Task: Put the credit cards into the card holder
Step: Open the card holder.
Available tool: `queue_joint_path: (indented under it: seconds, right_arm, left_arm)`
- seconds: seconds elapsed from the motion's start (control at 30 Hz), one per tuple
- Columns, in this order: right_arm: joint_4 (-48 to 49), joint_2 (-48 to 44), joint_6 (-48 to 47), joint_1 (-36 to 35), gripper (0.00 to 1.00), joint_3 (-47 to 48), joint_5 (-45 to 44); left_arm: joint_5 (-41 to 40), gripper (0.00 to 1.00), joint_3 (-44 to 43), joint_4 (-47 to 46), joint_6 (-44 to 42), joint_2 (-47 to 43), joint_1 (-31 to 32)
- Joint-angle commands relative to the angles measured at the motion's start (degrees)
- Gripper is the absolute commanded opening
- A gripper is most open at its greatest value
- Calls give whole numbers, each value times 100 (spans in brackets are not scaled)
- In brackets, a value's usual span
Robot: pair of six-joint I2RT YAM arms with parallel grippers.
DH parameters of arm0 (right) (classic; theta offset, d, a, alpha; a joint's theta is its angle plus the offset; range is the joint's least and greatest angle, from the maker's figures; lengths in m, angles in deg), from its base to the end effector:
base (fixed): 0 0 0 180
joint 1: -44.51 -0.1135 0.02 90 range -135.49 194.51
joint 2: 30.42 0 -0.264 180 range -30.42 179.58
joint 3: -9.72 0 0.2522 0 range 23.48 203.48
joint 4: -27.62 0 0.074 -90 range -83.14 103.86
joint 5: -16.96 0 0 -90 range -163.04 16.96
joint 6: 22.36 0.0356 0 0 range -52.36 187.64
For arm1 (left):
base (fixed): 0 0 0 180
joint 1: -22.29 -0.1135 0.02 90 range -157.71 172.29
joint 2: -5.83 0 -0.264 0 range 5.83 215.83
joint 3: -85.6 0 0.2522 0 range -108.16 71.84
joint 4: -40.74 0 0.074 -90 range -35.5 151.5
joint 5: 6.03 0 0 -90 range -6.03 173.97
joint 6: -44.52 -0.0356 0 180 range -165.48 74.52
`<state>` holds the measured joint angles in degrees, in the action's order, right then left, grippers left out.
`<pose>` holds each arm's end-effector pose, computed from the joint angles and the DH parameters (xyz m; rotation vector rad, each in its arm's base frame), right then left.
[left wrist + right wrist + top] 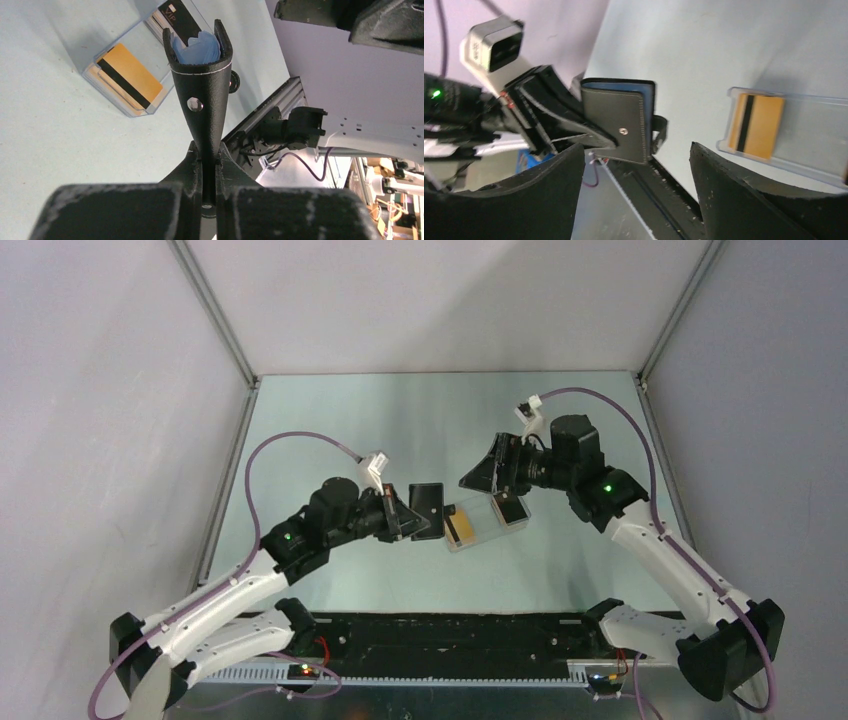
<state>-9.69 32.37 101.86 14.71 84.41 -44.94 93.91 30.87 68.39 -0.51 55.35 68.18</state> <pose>0.2010 0.1345 0.3551 -0.2562 2.1555 1.1733 0.1352 -0.1483 0.2956 0.1429 2.1569 -1.1601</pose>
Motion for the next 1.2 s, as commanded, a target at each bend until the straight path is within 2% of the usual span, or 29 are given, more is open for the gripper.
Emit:
queue_joint_path:
  seconds: [0.0,0.23,0.33,0.4,0.43,0.53,0.63,0.73,0.8,0.93,0.97,1.07,1.1,1.13,1.17]
  right_arm:
    - [705,122,212,-59,82,-97,1191]
    - [313,492,-35,-117,84,-170,1292]
    - [208,622,-168,-108,80,-227,1450]
    - [161,704,-215,-89,72,-252,1512]
    - [159,732,-219,-61,64,-267,1567]
    - [240,714,-209,8,59,-353,1589]
    - [472,639,-117,75,50,-476,1784]
    - [834,586,-1,84,49,-619,2005]
    - [1044,554,56,86,44,-693,2133]
    - [1211,436,44,95,27,-745,2283]
    - [1243,410,49,97,18,-752,2281]
    - [1411,278,121,162,0,-805,2421]
    - [1455,248,171,182,0,-820,2442]
    - [1483,198,198,220,0,-833,2480]
    - [1511,135,245,275,0,-842,2494]
  left_arm:
    - [434,0,-289,-496,-67,-146,23]
    - [926,0,-197,-1124,70,-266,-12]
    - [1075,0,-192,-1236,73,-276,-15]
    - [1124,0,-192,-1259,47,-301,-12]
    - [1120,0,-181,-1262,42,-311,-12]
    - [1108,0,-137,-1277,38,-368,-10]
    - [1121,0,-120,-1300,50,-377,-15]
    - [1168,0,-107,-1353,64,-375,-10]
    - [1181,0,-112,-1354,64,-369,-12]
    - [1150,0,-90,-1355,54,-356,-10]
    - [1122,0,-79,-1355,55,-364,-10]
    - [1045,0,-34,-1362,60,-380,-13]
    - [1008,0,-21,-1358,68,-381,-16]
    - [983,6,0,-1359,75,-377,-13]
    - [907,29,14,-1361,96,-367,-22]
